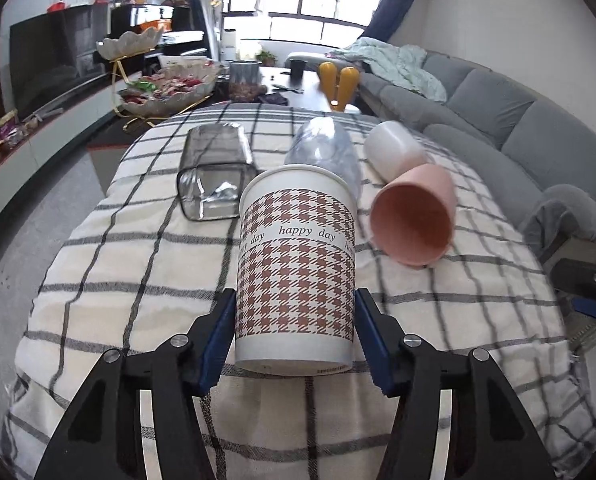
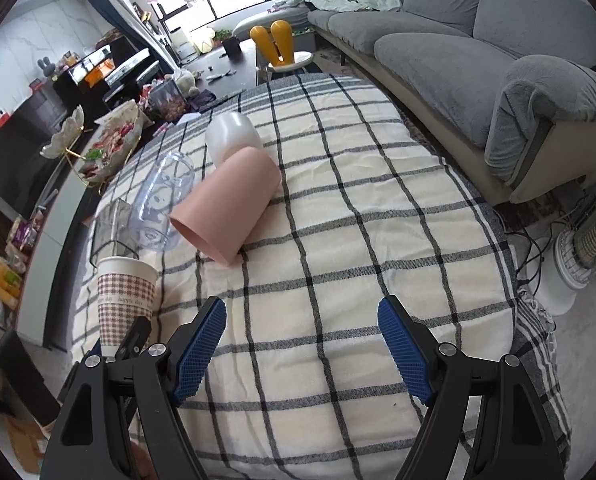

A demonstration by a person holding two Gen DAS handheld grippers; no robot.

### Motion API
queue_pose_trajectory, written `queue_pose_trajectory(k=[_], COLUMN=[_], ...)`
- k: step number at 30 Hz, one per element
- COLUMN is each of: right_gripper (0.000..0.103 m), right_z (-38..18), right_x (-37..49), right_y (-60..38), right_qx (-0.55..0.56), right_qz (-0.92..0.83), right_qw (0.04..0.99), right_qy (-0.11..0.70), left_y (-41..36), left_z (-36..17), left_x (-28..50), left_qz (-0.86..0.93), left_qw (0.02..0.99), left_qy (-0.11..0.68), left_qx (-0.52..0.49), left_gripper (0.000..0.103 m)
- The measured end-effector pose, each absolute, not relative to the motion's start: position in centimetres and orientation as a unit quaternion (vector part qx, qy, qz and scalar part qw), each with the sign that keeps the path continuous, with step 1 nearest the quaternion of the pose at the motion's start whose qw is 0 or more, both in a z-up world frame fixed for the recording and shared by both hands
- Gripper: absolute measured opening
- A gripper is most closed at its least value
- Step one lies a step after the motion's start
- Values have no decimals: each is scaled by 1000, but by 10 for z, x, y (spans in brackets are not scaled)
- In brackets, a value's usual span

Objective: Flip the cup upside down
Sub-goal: 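Grasp the upright paper cup with the left gripper and lift it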

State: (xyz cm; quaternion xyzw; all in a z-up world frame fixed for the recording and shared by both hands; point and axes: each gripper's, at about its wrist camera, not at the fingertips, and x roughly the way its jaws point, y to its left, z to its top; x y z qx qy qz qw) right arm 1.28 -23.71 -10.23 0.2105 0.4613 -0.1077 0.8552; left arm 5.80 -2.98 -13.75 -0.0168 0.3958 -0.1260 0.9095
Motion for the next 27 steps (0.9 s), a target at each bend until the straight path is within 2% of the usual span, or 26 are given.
queue_pose_trajectory(k=[4,12,15,20,27], right_gripper=[79,79,83,86,86], right_z=[-94,-86,-83,-86,-101], right_x=[12,19,28,42,58], right_y=[-240,-253,-253,-259,-272], right_qx=[232,333,360,396,427], right_qz=[-102,-93,-83,-75,-75], right_qw=[854,806,788,764,740], right_qy=[455,480,493,503,515], left_y=[-34,-49,-59,-68,-87], left_z=[-122,-92,-83,-96,-122], left_x=[60,80,90,106,131], left_qz=[-139,-171,-174,-158,-139], left_qw=[893,789,740,636,568], left_qy=[427,586,641,745,794], left_qx=[8,76,107,123,168], left_gripper=[57,57,57,57,57])
